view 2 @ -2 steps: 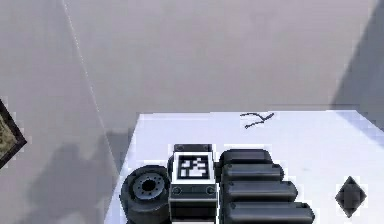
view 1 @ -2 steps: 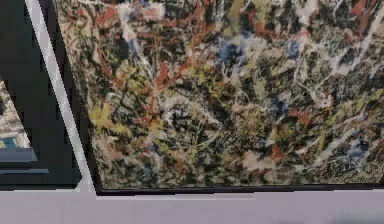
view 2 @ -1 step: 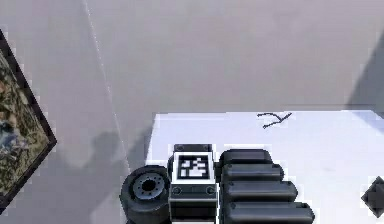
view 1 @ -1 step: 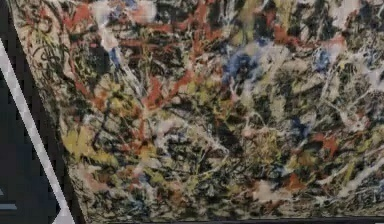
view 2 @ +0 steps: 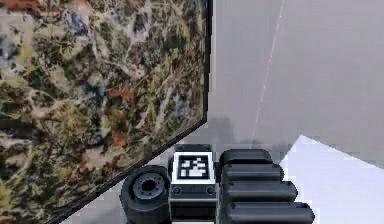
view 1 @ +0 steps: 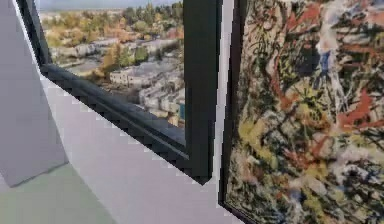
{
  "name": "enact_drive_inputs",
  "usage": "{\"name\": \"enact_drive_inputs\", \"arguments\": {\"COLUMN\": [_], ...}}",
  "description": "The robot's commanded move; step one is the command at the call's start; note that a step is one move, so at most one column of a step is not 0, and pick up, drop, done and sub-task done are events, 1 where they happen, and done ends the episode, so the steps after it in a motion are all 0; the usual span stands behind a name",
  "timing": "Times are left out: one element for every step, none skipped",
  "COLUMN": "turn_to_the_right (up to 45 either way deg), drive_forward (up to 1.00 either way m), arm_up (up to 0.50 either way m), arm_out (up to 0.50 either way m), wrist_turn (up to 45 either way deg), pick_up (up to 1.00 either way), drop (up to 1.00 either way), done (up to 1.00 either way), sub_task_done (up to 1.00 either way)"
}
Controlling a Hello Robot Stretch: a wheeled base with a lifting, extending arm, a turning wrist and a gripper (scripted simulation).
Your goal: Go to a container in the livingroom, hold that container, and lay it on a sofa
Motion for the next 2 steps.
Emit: {"name": "enact_drive_inputs", "arguments": {"turn_to_the_right": [-39.0, 0.0], "drive_forward": [0.0, 1.0], "arm_up": [0.0, 0.0], "arm_out": [0.0, 0.0], "wrist_turn": [0.0, 0.0], "pick_up": [0.0, 0.0], "drop": [0.0, 0.0], "done": [0.0, 0.0], "sub_task_done": [0.0, 0.0]}}
